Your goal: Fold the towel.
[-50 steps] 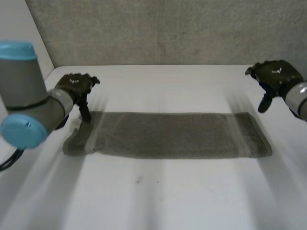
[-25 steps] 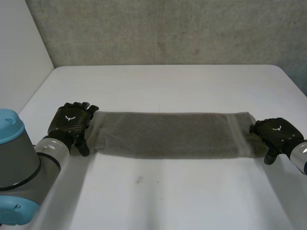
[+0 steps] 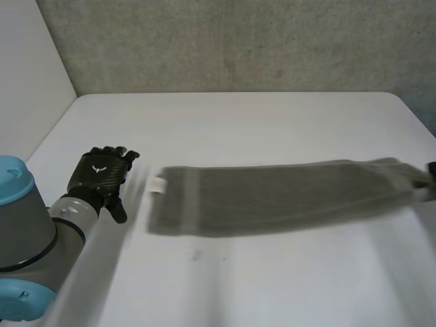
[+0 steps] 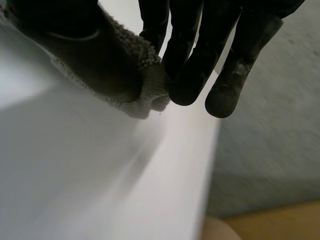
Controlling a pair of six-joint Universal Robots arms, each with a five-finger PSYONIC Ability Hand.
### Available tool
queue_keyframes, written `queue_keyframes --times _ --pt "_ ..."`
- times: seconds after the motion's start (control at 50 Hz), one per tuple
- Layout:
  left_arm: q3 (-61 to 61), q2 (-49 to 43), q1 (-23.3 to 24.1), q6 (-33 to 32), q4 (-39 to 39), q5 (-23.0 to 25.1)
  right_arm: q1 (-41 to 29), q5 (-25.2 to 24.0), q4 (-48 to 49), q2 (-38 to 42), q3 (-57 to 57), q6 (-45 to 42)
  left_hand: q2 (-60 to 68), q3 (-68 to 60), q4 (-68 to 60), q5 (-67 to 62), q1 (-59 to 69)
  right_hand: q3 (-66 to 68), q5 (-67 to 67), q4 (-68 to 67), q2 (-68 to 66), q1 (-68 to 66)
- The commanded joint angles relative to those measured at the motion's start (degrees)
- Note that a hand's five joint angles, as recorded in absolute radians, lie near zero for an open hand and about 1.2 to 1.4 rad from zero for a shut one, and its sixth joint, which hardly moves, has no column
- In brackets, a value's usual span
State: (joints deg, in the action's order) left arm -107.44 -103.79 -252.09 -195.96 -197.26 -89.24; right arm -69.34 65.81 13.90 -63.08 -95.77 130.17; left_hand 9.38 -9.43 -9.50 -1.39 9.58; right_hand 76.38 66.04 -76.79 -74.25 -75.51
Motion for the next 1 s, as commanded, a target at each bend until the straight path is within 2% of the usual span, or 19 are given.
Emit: queue_keyframes --times 0.02,0.1,0.14,0.2,0.24,0.26,0.3,0.32,0.36,0.52,0.6,0.62,0.64,0.66,0.68,0.8,0.84,0.96,1.0 --pt "-0.1 0.0 -0.4 0.0 -0.1 0.0 2.6 0.2 -5.6 -0.2 5.5 -6.0 0.6 -0.6 -0.5 1.4 0.4 3.6 4.0 -3.2 -5.8 -4.5" --pt "0.0 0.0 -0.4 0.0 -0.1 -0.1 -4.1 1.0 -6.5 -1.3 8.5 -1.1 0.6 -0.6 -0.5 1.4 0.4 3.6 4.0 -3.2 -5.8 -4.5" --pt "0.3 0.0 -0.4 0.0 -0.1 -0.1 -12.9 3.1 -6.8 -2.7 12.3 4.5 0.6 -0.6 -0.5 1.4 0.4 3.6 4.0 -3.2 -5.8 -4.5" --pt "0.3 0.1 -0.4 0.1 -0.1 -0.1 -17.1 4.3 -6.8 -2.8 14.0 6.7 0.6 -0.6 -0.5 1.4 0.4 3.6 4.0 -3.2 -5.8 -4.5" --pt "0.3 0.1 -0.4 0.1 -0.1 -0.1 -26.8 6.9 -6.5 -2.4 17.1 9.2 0.6 -0.6 -0.5 1.4 0.4 3.6 4.0 -3.2 -5.8 -4.5" --pt "0.3 0.1 -0.4 0.1 -0.1 -0.1 -26.8 7.0 -6.5 -2.4 17.1 9.2 0.6 -0.6 -0.5 1.4 0.4 3.6 4.0 -3.2 -5.8 -4.5" --pt "0.3 0.1 -0.5 0.1 -0.1 -0.2 -38.3 9.9 -6.3 0.0 20.3 9.8 0.6 -0.6 -0.5 1.4 0.4 3.6 4.0 -3.2 -5.8 -4.5" --pt "0.3 0.1 -0.5 0.1 -0.1 -0.2 -38.4 10.0 -6.3 0.0 20.4 9.8 0.6 -0.6 -0.5 1.4 0.4 3.6 4.0 -3.2 -5.8 -4.5" --pt "0.2 0.0 -0.6 0.1 -0.1 -0.2 -49.3 12.0 -6.4 4.1 23.4 9.8 0.6 -0.6 -0.5 1.4 0.4 3.6 4.0 -3.2 -5.8 -4.5" --pt "0.0 0.0 -0.6 0.1 -0.3 -0.2 -65.7 13.5 -6.4 15.4 28.4 9.3 0.6 -0.6 -0.5 1.4 0.4 3.6 4.0 -3.2 -5.8 -4.5" --pt "-0.1 0.0 -0.6 0.1 -0.7 -0.2 -68.2 14.0 -7.0 17.6 28.8 8.5 0.6 -0.6 -0.5 1.4 0.4 3.6 4.0 -3.2 -5.8 -4.5" --pt "-0.1 0.0 -0.6 0.1 -0.8 -0.2 -68.3 14.2 -7.2 17.6 28.1 7.8 0.6 -0.6 -0.5 1.4 0.4 -21.1 -20.8 21.5 19.0 20.3" --pt "-0.1 0.0 -0.6 0.1 -0.8 -0.2 -68.3 14.2 -7.2 17.6 28.1 7.8 0.6 -0.6 -0.5 1.4 0.4 -21.4 -21.0 21.8 19.2 20.5" --pt "-0.1 0.0 -0.6 0.1 -0.8 -0.1 -68.3 14.3 -7.1 17.0 27.4 7.6 0.6 -0.6 -0.5 1.4 0.4 -58.7 -58.3 59.1 56.6 57.8" --pt "-0.1 0.0 -0.6 0.1 -0.8 -0.1 -68.2 14.6 -7.0 15.8 26.2 7.8 0.6 -0.6 -0.5 1.4 0.4 -66.4 -66.0 66.8 64.2 65.5" --pt "-0.1 0.0 -0.7 0.1 -0.9 -0.1 -63.8 14.2 -6.2 7.8 19.7 9.1 0.6 -0.6 -0.5 1.4 0.4 -66.4 -66.0 66.8 64.2 65.5" --pt "0.0 -0.1 -0.7 0.1 -0.9 -0.1 -58.3 14.0 -5.6 3.0 15.0 11.0 0.6 -0.6 -0.5 1.4 0.4 -66.4 -66.0 66.8 64.2 65.5" --pt "-0.1 -0.1 -0.6 0.1 -1.2 -0.1 -52.1 13.4 -5.3 -2.5 7.9 17.5 0.6 -0.6 -0.5 1.4 0.4 -66.4 -66.0 66.8 64.2 65.5" --pt "-0.2 -0.2 -0.5 0.1 -1.7 -0.1 -46.0 11.2 -5.5 -4.9 3.1 20.1 0.6 -0.6 -0.5 1.4 0.4 -66.4 -66.0 66.8 64.2 65.5"
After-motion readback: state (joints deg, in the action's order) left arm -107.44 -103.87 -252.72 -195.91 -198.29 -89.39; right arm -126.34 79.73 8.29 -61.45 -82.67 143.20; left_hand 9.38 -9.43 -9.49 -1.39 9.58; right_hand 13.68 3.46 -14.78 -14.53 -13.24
